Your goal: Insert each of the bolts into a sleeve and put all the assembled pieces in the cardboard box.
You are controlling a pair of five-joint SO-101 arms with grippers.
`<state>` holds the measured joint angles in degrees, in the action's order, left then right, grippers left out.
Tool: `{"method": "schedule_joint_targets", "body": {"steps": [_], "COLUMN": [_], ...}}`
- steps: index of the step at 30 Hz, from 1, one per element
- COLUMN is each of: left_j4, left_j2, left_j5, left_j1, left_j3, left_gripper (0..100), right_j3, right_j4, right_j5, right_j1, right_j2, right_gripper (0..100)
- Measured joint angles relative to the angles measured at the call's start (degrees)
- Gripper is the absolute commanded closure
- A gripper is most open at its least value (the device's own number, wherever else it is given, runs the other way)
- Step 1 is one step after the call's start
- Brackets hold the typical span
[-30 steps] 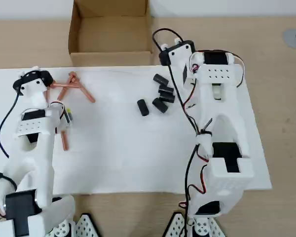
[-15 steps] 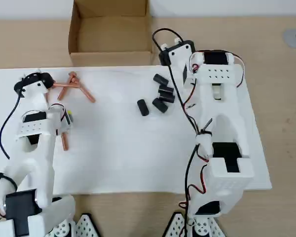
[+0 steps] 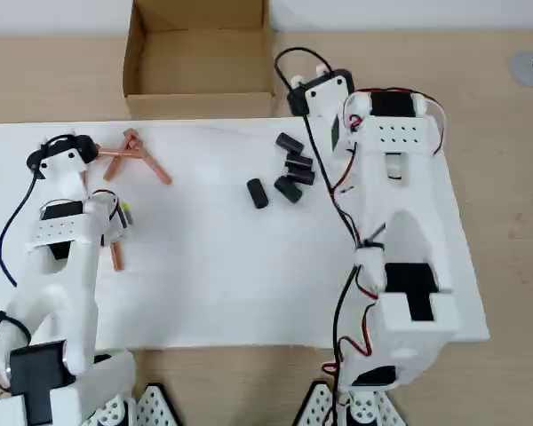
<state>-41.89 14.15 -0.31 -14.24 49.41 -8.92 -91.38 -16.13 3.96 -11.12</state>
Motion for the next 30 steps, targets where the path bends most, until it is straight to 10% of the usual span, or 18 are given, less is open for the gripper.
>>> {"method": "schedule_joint_targets", "body": {"steps": [22,30], "left_j4": [-13.0,-18.7], "left_j2": [-6.3,9.7], "left_j5": [0.0,0.0], "left_j1": [0.4,2.0], "left_j3": [-9.8,-10.5], "left_gripper": [99,99], "right_j3": [0.0,3.5], "right_j4": [-6.2,-5.8], "right_j5": [-0.1,-0.1], "right_j1": [0.0,2.6], "right_j2": [7.5,7.5], "right_gripper": [98.8,98.7]}}
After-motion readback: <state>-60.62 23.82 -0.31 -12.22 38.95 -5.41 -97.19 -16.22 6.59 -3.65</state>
